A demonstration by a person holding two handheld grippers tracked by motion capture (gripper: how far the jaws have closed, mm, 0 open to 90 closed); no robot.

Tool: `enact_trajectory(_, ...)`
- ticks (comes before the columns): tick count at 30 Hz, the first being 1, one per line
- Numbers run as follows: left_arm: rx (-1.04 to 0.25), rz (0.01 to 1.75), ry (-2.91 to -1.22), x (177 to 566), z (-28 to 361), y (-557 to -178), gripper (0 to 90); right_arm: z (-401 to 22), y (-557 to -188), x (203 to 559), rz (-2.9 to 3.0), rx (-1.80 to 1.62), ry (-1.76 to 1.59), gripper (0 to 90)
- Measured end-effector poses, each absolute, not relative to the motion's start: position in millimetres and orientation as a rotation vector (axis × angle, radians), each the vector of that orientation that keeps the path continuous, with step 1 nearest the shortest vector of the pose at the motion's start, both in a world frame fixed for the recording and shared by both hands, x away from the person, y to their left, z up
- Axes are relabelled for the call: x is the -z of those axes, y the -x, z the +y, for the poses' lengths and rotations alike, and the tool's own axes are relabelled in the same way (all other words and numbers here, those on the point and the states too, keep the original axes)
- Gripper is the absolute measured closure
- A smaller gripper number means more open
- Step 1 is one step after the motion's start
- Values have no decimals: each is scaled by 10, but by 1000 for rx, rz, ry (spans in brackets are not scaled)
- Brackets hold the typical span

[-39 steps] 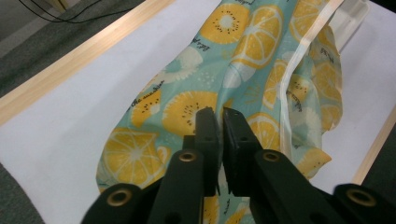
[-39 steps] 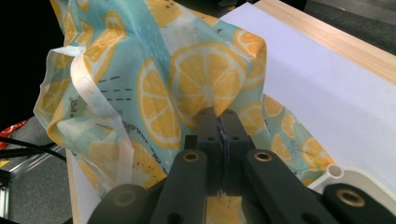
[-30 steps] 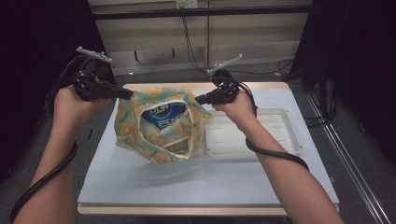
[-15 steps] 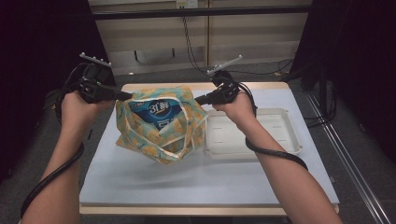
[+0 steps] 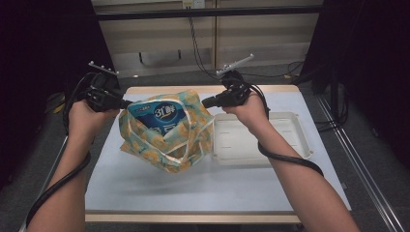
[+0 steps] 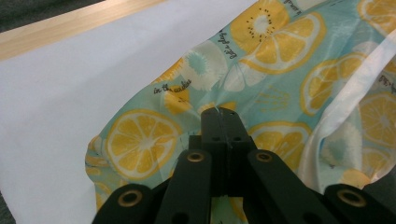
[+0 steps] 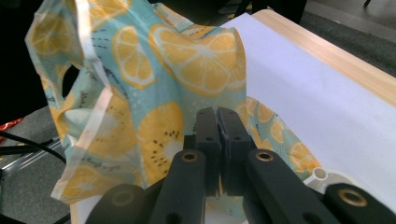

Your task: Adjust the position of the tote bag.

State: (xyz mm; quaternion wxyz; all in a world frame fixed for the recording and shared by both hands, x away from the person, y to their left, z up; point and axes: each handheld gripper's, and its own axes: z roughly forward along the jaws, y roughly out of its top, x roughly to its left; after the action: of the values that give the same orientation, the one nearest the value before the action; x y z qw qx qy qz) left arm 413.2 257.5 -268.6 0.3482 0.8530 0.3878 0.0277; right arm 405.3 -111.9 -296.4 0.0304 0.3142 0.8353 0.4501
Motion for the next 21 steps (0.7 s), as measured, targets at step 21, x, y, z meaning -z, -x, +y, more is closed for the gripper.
enact_trajectory(21,-83,993,-2223,2559,2523,-4075,900,-1125,-3879,2760,2617,-1346,-842,633)
